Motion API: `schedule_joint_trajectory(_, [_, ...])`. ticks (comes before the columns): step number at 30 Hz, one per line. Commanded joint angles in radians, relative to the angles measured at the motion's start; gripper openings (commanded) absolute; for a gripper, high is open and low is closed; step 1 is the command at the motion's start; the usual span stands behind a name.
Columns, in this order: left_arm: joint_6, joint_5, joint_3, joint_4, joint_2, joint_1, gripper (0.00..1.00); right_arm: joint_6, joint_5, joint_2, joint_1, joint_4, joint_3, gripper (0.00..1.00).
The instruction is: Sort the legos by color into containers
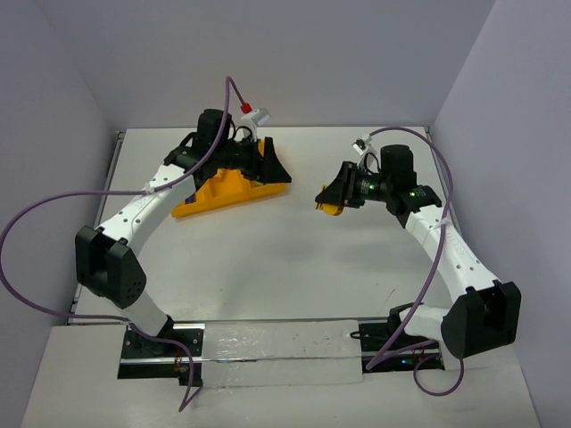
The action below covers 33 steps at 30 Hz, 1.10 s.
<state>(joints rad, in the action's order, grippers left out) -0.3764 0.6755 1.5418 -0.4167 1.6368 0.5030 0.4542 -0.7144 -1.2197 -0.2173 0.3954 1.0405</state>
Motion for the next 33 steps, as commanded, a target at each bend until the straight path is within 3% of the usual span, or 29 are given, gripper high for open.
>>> schedule_joint_trajectory(1, [-0.006,0.228,-0.067,0.095,-0.06,0.006,0.75,0.042,-0.101,0.005,-0.005,-0.1,0.017,0.15])
schedule_joint_trajectory(6, [-0.044,0.195,-0.147,0.16,-0.101,0.035,0.75,0.113,-0.155,0.022,-0.008,-0.225,-0.006,0.14])
schedule_joint_trajectory(12, [-0.06,0.352,-0.168,0.214,-0.107,0.039,0.75,0.096,-0.378,0.023,-0.018,-0.354,-0.028,0.19])
schedule_joint_trajectory(17, [-0.07,0.458,-0.154,0.232,-0.096,0.043,0.75,0.125,-0.366,0.057,-0.019,-0.436,-0.072,0.21])
schedule_joint_trajectory(22, [-0.12,0.44,-0.168,0.29,-0.083,0.066,0.75,0.207,-0.37,0.066,-0.025,-0.55,-0.088,0.22])
schedule_joint_trajectory(27, [-0.298,0.429,-0.23,0.546,-0.083,0.091,0.75,0.193,-0.343,0.066,-0.043,-0.532,-0.066,0.22])
schedule_joint_trajectory(33, [-0.422,0.423,-0.276,0.689,-0.054,0.111,0.73,0.202,-0.335,0.066,-0.05,-0.546,-0.062,0.22])
